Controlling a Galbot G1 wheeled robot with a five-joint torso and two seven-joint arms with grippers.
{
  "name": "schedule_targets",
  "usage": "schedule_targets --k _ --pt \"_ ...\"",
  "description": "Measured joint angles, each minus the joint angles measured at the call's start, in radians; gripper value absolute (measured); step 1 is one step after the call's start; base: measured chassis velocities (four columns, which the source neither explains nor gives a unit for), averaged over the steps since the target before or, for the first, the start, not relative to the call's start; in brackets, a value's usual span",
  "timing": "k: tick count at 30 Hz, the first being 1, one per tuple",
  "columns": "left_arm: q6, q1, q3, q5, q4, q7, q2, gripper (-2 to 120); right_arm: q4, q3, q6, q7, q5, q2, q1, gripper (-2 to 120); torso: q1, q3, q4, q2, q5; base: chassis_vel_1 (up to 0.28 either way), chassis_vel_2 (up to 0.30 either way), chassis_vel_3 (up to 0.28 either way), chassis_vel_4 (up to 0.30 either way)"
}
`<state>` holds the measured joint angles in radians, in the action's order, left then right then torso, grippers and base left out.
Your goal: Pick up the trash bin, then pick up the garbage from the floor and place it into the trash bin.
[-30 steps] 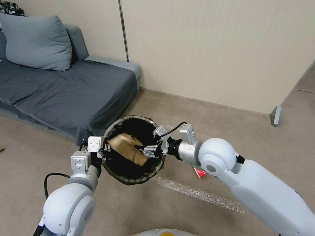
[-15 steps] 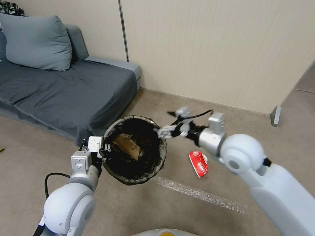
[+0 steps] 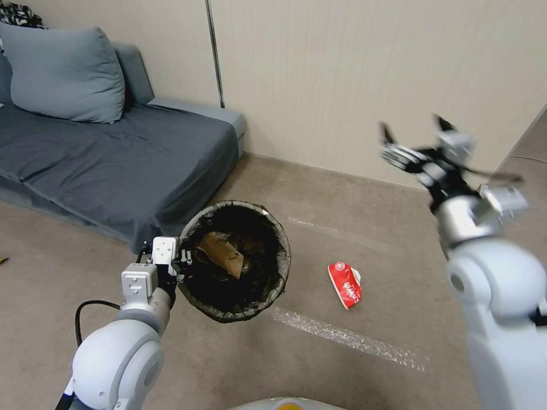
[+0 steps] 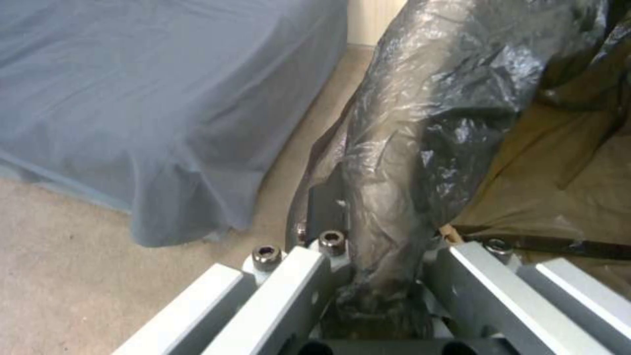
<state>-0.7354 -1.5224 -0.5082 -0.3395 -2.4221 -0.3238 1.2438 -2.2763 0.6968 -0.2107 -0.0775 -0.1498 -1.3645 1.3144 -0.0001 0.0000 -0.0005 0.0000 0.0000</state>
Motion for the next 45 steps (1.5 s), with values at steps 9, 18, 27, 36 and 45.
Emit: schedule_targets --k 9,18,27,36,45 --pt "0.0 -0.005 -0.002 0.001 -0.004 -0.001 0.004 0 0.113 0.005 0.13 -0.01 0.213 -0.168 0.176 100 0.0 0.0 0.0007 0.0 -0.0002 0.0 0.0 0.0 0.0" --pt "0.0 -0.011 -0.007 0.006 -0.012 -0.002 0.018 0 0.15 -0.043 -0.044 -0.009 0.179 -0.119 0.204 100 0.0 0.0 0.0006 0.0 0.0 0.0 0.0 0.0 0.0" --pt "0.0 -0.012 -0.012 0.011 -0.011 -0.003 0.026 0 0.185 -0.141 -0.524 -0.009 -0.063 0.023 0.104 100 0.0 0.0 0.0006 0.0 -0.0002 0.0 0.0 0.0 0.0" --pt "0.0 -0.012 -0.011 0.021 -0.001 -0.004 0.037 0 0.439 -0.226 -0.525 0.009 -0.152 0.053 -0.064 100 0.0 0.0 0.0007 0.0 0.0 0.0 0.0 0.0 0.0" --pt "0.0 -0.008 -0.008 0.023 0.013 -0.004 0.039 0 0.553 -0.248 -0.542 0.025 -0.137 0.038 -0.101 100 0.0 0.0 0.0004 0.0 0.0 0.0 0.0 0.0 0.0"
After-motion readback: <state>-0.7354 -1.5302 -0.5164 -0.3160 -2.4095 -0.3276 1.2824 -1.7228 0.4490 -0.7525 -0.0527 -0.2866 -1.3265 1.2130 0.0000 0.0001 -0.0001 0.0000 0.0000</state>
